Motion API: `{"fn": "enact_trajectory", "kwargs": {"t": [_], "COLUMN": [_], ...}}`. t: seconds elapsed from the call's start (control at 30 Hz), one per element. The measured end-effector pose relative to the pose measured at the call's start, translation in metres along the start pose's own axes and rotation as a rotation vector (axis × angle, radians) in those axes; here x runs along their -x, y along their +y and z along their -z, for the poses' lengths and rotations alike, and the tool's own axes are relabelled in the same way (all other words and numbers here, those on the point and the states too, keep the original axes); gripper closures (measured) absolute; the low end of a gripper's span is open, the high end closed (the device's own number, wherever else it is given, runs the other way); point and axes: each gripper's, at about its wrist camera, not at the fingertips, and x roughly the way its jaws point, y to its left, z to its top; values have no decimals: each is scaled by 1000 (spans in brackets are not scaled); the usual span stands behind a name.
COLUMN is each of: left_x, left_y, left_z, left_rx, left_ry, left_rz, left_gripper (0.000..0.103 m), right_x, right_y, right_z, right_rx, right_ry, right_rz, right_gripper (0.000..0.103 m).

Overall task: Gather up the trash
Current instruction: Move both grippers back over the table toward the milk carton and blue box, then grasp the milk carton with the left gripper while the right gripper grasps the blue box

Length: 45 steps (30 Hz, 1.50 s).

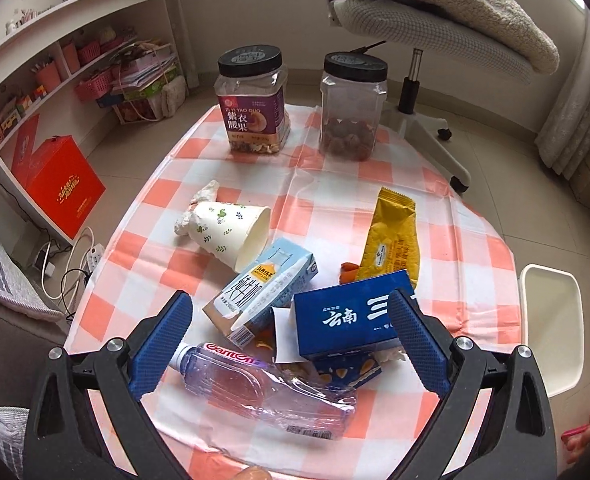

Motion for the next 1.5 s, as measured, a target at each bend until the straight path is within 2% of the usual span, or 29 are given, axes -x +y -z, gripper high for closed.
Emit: {"fn": "enact_trajectory", "kwargs": {"t": [0.2, 0.37, 0.5, 0.63, 0.7, 0.73, 0.77, 0.8, 0.83, 0.87, 1.13, 1.27, 1.37, 1.5], "left_x": [-59, -106, -130, -146, -153, -156, -157, -155, -150, -143, -56, -22, -9, 4], "left_y": [36, 55, 49, 39, 37, 36, 36, 36, 35, 35, 47, 68, 82, 91], "left_z": [-17, -21, -20, -17, -12, -10, -8, -8, -8, -9, -11, -13, -13, -19], "left_rx": [-51, -18, -28, -75, -87, -86, -82, -80, -84, -93, -120, -47, 16, 34], "left_ry": [206, 332, 391, 419, 450, 463, 473, 475, 468, 454, 285, 215, 193, 151], "left_rz": [0, 24, 57, 44, 65, 81, 106, 131, 143, 157, 246, 292, 314, 318], "left_gripper": [8, 8, 8, 8, 8, 10, 19, 31, 34, 41, 44, 44, 44, 44], "right_x": [-28, -39, -47, -53, -55, -56, -55, -55, -54, -53, -41, -42, -54, -75], "right_y": [24, 41, 55, 65, 70, 73, 75, 78, 81, 85, 128, 154, 175, 196], "right_z": [2, 3, 6, 10, 12, 12, 13, 14, 15, 16, 35, 47, 56, 69], "right_rx": [5, 78, 151, 218, 248, 267, 289, 313, 339, 365, 647, 835, 1026, 1241], "right_ry": [111, 141, 166, 184, 192, 193, 192, 191, 190, 187, 162, 181, 221, 312], "right_rz": [-116, -159, -194, -219, -242, -254, -267, -282, -299, -317, -450, -504, -497, -480], "right_gripper": [7, 7, 7, 7, 7, 7, 7, 7, 7, 7, 7, 7, 7, 7]}}
